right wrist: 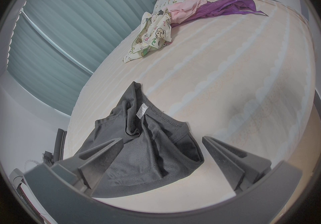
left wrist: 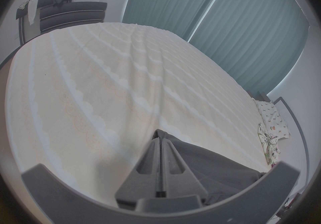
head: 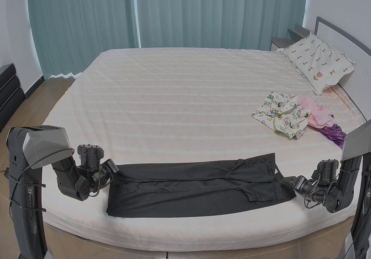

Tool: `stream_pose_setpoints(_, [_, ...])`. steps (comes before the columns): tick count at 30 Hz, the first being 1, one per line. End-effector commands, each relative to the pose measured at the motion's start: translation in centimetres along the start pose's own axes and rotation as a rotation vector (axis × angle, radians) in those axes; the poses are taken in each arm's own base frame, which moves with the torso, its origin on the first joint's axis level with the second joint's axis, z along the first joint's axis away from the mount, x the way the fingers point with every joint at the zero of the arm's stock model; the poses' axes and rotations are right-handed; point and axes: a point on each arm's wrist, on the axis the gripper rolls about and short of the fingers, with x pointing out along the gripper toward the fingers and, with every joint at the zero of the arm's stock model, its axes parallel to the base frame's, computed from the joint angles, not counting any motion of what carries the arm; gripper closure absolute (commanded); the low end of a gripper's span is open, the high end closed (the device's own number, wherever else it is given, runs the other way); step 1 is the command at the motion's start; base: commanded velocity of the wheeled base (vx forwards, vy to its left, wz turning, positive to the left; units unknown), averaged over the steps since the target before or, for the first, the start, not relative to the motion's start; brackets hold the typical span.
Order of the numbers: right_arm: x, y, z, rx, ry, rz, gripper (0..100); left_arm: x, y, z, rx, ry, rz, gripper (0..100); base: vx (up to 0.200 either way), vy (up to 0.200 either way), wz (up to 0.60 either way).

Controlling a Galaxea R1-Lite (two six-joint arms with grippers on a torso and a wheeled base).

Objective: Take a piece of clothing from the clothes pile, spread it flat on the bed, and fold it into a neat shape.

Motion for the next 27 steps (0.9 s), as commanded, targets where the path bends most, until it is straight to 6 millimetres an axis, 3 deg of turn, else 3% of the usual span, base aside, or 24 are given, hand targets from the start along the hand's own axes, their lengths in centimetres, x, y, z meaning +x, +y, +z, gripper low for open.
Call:
stream_pose_setpoints(1, [0.1,0.0,-0.1,-0.002,0.003,0.001,0,0.0,0.0,-0.1,0.001,0.003,0.000,0,0.000,0.000,0.00])
stream_pose_setpoints(7, [0.0,0.0,-0.1,-0.002,0.004,0.000,0,-0.3,0.0,0.4,-0.009,-0.012,-0.005,0,0.000,0.000,0.00])
stream_pose_setpoints(9, [0.0,0.0,-0.1,-0.002,0.004,0.000,0,-1.8,-0.3,1.8,-0.040,-0.041,-0.026,0,0.000,0.000,0.00])
stream_pose_setpoints(12, [0.0,0.0,-0.2,-0.002,0.007,-0.002,0,-3.1,-0.5,2.1,-0.060,-0.029,-0.057,0,0.000,0.000,0.00])
stream_pose_setpoints(14, [0.0,0.0,-0.2,-0.002,0.007,-0.002,0,-5.4,-0.8,2.3,-0.062,0.045,-0.158,0,0.000,0.000,0.00])
stream_pose_setpoints(15, [0.0,0.0,-0.2,-0.002,0.007,-0.002,0,-5.4,-0.8,2.3,-0.062,0.045,-0.158,0,0.000,0.000,0.00])
stream_pose_setpoints(21, [0.0,0.0,-0.2,-0.002,0.010,0.000,0,-7.1,0.1,0.6,0.007,0.196,-0.287,0,0.000,0.000,0.00])
stream_pose_setpoints(27, [0.1,0.0,-0.3,-0.003,0.013,-0.003,0,-6.7,1.4,-1.6,0.162,0.225,-0.287,0,0.000,0.000,0.00])
